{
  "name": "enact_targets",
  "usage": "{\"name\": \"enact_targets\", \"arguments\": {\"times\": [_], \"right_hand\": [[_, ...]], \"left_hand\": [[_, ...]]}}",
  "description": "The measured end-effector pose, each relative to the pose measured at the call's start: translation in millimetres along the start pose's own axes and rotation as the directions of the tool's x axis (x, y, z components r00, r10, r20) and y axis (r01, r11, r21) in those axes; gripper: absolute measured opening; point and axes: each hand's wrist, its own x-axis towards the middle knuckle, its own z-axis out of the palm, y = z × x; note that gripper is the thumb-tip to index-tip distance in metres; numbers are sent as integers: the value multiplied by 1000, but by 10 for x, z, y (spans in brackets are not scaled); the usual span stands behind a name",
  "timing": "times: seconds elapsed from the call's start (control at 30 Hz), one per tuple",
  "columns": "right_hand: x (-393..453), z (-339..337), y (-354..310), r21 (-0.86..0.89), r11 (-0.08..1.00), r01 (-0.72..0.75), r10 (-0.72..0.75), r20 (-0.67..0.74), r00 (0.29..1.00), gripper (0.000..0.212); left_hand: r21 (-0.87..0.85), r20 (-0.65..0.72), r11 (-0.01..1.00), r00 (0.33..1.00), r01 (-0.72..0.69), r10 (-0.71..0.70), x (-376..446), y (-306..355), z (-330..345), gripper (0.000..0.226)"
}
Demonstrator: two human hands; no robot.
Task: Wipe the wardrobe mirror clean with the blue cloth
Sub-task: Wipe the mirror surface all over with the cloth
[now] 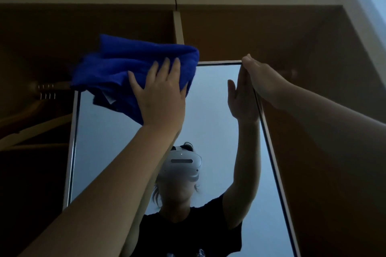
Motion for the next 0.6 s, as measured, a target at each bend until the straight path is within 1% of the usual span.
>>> {"name": "enact_targets", "arguments": {"times": [0.1,0.17,0.2,0.23,0.3,0.33,0.37,0.4,0.47,0.5,0.6], "right_hand": [[7,-26,49,29,999,13,-13,2,1000,60],[-8,-25,107,9,1000,18,-18,11,1000,61],[-48,1,142,-23,1000,16,-16,14,1000,61],[-88,28,247,-54,997,56,-56,14,998,61],[-67,101,606,-133,979,155,-150,44,988,62],[-94,107,704,-126,974,190,-188,33,982,62],[-155,90,653,-139,965,221,-224,-3,975,59],[-282,53,471,-141,966,218,-224,-23,974,56],[-448,-15,116,-64,986,151,-155,-61,986,52],[-506,-84,25,-39,983,181,-183,-76,980,52],[-729,-110,-109,-98,943,319,-328,-93,940,54]], "left_hand": [[0,31,995,994,-103,103,-313,182,62,55],[11,46,990,989,-143,142,-457,334,125,56],[1,39,990,990,-138,138,-458,402,144,56],[-31,34,992,992,-119,120,-420,456,149,56],[-144,83,989,995,-38,50,-294,558,164,57],[-170,110,985,994,-6,25,-239,610,186,58],[-165,113,986,993,-1,20,-207,665,212,58],[-150,113,989,993,-14,31,-188,717,232,58],[-142,108,989,992,-51,67,-167,822,252,56],[-140,104,987,991,-75,90,-167,867,269,54],[-175,112,962,966,-210,231,-252,940,249,49]]}}
